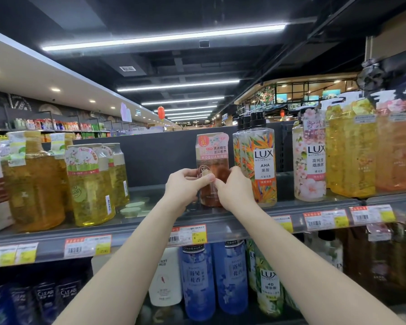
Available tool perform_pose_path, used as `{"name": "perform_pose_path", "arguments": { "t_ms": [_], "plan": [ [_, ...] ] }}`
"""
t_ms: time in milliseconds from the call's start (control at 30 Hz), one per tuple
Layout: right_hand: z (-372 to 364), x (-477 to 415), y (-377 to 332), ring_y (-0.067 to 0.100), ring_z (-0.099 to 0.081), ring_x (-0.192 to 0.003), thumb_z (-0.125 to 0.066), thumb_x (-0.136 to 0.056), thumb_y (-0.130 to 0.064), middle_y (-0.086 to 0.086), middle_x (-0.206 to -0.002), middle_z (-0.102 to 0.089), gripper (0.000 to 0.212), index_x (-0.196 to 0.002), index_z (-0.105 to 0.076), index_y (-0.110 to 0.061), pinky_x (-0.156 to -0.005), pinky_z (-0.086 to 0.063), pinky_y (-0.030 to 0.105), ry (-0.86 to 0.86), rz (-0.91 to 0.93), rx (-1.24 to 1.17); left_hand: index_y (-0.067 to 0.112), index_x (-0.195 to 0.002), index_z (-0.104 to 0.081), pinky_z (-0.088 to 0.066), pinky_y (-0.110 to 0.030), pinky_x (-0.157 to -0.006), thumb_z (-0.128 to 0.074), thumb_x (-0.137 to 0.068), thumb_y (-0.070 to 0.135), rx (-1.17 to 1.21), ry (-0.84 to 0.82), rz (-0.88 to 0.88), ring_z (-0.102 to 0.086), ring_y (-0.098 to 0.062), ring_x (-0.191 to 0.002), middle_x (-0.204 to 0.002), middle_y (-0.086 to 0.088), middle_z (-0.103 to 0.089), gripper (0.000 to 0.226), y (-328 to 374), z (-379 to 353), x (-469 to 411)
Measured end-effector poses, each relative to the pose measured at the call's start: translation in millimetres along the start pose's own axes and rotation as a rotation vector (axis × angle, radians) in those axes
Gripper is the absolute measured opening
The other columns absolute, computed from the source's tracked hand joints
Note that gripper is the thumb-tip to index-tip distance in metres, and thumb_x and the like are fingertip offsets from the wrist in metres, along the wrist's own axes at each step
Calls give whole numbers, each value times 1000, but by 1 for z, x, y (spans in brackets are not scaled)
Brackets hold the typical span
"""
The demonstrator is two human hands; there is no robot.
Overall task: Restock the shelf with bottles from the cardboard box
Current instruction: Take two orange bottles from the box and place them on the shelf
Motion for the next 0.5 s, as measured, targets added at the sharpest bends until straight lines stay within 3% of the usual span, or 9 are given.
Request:
{"name": "perform_pose_path", "arguments": {
  "t_ms": [133,233,400,500],
  "plan": [
    [-7,-6,4,32,-62,-123,-58,-106,-30,15,-139,-61,42,-141,-48,-10,-76,-44,29,8,-20,28,20,-121,-71,-58,-27,-64,-90,-79,35,18,38,38,-73,-12,-93,-106,2,-76,49,-3,-4,-9],
    [-9,-12,3,34,-63,-120,-57,-107,-31,15,-137,-61,40,-140,-46,-11,-71,-44,30,-15,-33,57,20,-122,-71,-57,-26,-62,-89,-79,35,6,32,52,-72,-10,-90,-105,3,-76,49,-2,-5,-13],
    [-13,-21,4,33,-62,-121,-56,-107,-30,16,-139,-58,43,-143,-44,-11,-57,-40,23,-54,-46,82,19,-128,-69,-59,-30,-72,-89,-80,37,-18,45,58,-69,-12,-92,-113,0,-74,55,1,-6,-16],
    [-13,-23,6,32,-63,-121,-58,-106,-31,15,-140,-58,45,-145,-44,-12,-66,-46,26,-62,-53,62,19,-130,-68,-55,-27,-68,-88,-80,38,-43,27,64,-67,-14,-95,-116,1,-72,56,4,-4,-15]
  ]
}}
Point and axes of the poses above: each hand's wrist, its own x-axis away from the middle knuckle, its own z-axis out of the back of the hand, y = z × x, the point moved 4 cm from there along -x, towards the middle knuckle
